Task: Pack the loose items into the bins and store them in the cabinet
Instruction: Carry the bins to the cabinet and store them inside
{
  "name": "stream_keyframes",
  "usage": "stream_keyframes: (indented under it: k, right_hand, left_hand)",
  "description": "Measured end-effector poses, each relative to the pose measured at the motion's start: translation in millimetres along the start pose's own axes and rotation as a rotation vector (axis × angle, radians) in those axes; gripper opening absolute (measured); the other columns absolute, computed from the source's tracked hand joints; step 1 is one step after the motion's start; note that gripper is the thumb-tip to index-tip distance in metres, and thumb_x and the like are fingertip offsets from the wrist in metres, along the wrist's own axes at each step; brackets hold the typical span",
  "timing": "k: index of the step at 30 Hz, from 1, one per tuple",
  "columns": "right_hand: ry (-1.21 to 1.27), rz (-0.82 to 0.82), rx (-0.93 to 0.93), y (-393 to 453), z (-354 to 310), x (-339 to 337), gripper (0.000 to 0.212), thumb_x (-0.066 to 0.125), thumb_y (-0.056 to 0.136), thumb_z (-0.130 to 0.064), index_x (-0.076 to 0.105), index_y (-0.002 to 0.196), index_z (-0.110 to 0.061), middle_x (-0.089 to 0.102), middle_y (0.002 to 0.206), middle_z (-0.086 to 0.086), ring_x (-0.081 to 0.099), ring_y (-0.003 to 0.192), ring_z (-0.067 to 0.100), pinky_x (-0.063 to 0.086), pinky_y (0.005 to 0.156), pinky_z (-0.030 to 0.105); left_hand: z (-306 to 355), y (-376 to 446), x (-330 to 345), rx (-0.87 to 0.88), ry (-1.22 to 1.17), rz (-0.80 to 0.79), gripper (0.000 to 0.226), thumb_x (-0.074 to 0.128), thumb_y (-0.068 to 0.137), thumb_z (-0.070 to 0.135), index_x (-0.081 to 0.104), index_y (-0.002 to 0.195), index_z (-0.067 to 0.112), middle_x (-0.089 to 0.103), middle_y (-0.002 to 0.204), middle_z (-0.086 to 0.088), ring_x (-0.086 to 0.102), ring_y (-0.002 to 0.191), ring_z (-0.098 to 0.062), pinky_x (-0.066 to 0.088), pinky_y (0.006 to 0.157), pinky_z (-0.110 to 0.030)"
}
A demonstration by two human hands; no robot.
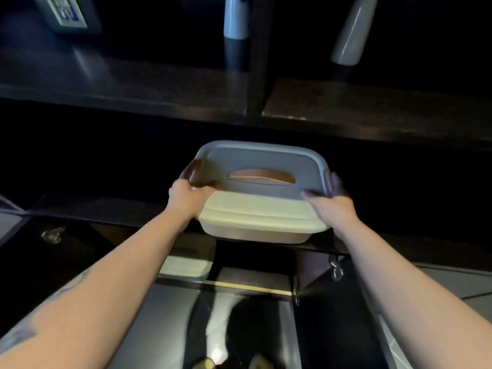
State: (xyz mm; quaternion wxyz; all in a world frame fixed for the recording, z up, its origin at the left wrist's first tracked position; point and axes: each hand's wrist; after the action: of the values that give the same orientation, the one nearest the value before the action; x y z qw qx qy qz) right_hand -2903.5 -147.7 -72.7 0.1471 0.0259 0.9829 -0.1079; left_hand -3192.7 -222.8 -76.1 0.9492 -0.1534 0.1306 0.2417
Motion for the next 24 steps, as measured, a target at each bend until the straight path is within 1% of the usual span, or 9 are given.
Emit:
stream_keyframes:
  k: [2,4,8,11,13,17,18,22,24]
  right_hand:
    - [-0.06,0.035,-0.007,-18,4,-5,0.098,0.083,0.059,-0.041,0.039,0.14,-0.01,0.056,0.134,0.008,0.057,0.119,0.023,0.045,0.103,0.039]
    - [-0.139,0.071,-0.02,-43,13,-12,0.093,0.082,0.062,-0.042,0.038,0.139,-0.011,0.056,0.13,0.008,0.057,0.116,0.025,0.047,0.1,0.041]
    - [-0.033,0.101,-0.029,-100,36,-18,0.103,0.082,0.047,-0.055,0.036,0.138,-0.04,0.055,0.134,-0.008,0.055,0.121,0.016,0.046,0.102,0.045]
    - [0.067,0.139,-0.026,-148,53,-16,0.099,0.084,0.049,-0.046,0.039,0.137,-0.044,0.051,0.138,-0.011,0.051,0.125,0.017,0.046,0.103,0.046]
    - [0.078,0.158,-0.038,-180,60,-15,0.092,0.087,0.06,-0.03,0.039,0.138,-0.042,0.05,0.139,-0.011,0.05,0.127,0.017,0.046,0.103,0.045]
    - [0.028,0.177,-0.067,-225,73,-14,0.086,0.081,0.072,-0.009,0.038,0.144,-0.03,0.047,0.141,-0.009,0.047,0.127,0.01,0.043,0.092,0.018]
    - [-0.004,0.177,-0.084,-231,77,-15,0.086,0.081,0.072,-0.008,0.038,0.144,-0.028,0.047,0.142,-0.009,0.046,0.127,0.009,0.041,0.093,0.018]
    - [-0.11,0.127,-0.042,-242,111,-9,0.087,0.084,0.07,-0.013,0.04,0.143,-0.028,0.048,0.14,-0.008,0.046,0.128,0.011,0.039,0.106,0.035]
    - [-0.103,0.098,0.006,-242,132,0,0.081,0.085,0.068,-0.011,0.047,0.136,-0.032,0.054,0.132,-0.009,0.05,0.121,0.006,0.041,0.103,0.031]
  left_hand:
    - [1,-13,-4,0.023,-0.004,0.009,0.073,0.077,0.058,0.047,0.055,0.125,0.029,0.068,0.112,0.0,0.065,0.101,-0.018,0.053,0.091,-0.042]
    - [-3,-36,-10,0.062,0.011,0.018,0.071,0.077,0.062,0.048,0.054,0.125,0.026,0.065,0.116,0.0,0.062,0.106,-0.02,0.052,0.092,-0.045]
    - [-21,-86,-25,0.118,-0.123,0.014,0.072,0.079,0.074,0.023,0.046,0.136,0.036,0.057,0.126,0.012,0.055,0.116,-0.011,0.045,0.101,-0.036]
    - [-42,-122,-40,0.136,-0.112,0.032,0.074,0.079,0.074,0.022,0.044,0.135,0.043,0.054,0.129,0.018,0.051,0.12,-0.008,0.044,0.103,-0.038]
    - [-54,-146,-49,0.166,-0.094,0.026,0.074,0.078,0.075,0.02,0.043,0.137,0.042,0.053,0.125,0.024,0.05,0.12,-0.006,0.042,0.103,-0.034]
    - [-78,-184,-60,0.16,-0.104,0.029,0.075,0.077,0.076,0.015,0.043,0.138,0.04,0.048,0.113,0.038,0.048,0.114,0.006,0.037,0.094,-0.018]
    - [-88,-190,-62,0.134,-0.122,0.033,0.075,0.077,0.076,0.014,0.044,0.137,0.041,0.048,0.113,0.04,0.047,0.114,0.01,0.037,0.093,-0.016]
    - [-131,-208,-56,0.016,-0.158,0.016,0.077,0.079,0.067,0.024,0.047,0.132,0.048,0.053,0.107,0.047,0.05,0.104,0.022,0.042,0.084,-0.014]
    - [-154,-209,-48,-0.038,-0.146,-0.008,0.077,0.08,0.07,0.016,0.048,0.132,0.047,0.058,0.11,0.04,0.054,0.103,0.016,0.046,0.086,-0.02]
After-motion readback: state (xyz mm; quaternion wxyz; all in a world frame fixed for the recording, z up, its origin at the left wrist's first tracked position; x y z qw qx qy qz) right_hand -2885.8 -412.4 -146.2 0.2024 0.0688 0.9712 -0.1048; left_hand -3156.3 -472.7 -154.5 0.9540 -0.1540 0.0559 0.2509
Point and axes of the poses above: each hand's wrist, its own y-axis towards the middle knuckle, its own x-axis out of the palm, z = x × y
